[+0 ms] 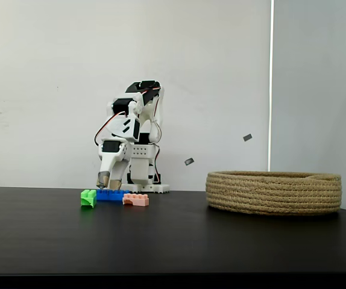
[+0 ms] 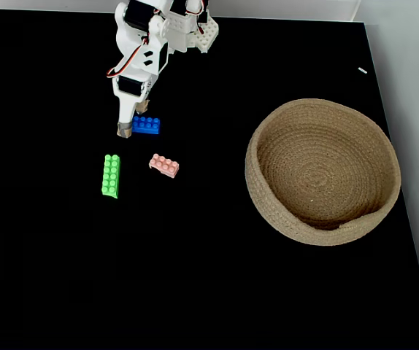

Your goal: Place the lego blocks in the tray

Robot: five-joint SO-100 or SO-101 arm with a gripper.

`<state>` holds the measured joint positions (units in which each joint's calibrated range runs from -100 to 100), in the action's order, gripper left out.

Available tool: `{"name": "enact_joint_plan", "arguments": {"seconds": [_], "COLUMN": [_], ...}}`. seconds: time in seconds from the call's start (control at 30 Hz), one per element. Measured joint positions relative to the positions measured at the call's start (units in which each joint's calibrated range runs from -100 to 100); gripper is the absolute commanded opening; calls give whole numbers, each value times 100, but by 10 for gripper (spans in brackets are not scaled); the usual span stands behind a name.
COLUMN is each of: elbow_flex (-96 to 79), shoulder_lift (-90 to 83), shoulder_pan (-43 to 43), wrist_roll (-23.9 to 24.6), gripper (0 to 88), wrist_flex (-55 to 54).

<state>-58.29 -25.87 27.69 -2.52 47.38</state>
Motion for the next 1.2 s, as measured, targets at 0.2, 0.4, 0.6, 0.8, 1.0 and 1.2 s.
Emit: {"name": "enact_joint_plan", "arguments": {"seconds": [0.2, 0.4, 0.6, 0.8, 1.0, 1.2], "elbow_flex": [-177, -177, -230, -292, 292, 2324], "shoulder_lift": [144, 280, 212, 17, -356, -594], "shoulder_pan": [33, 33, 0, -98, -464, -1327], "wrist_roll": [-15, -137, -303, -371, -142, 278], "gripper": [289, 4, 3, 3, 3, 3], "wrist_flex": [-276, -520, -585, -609, 162, 1908]}}
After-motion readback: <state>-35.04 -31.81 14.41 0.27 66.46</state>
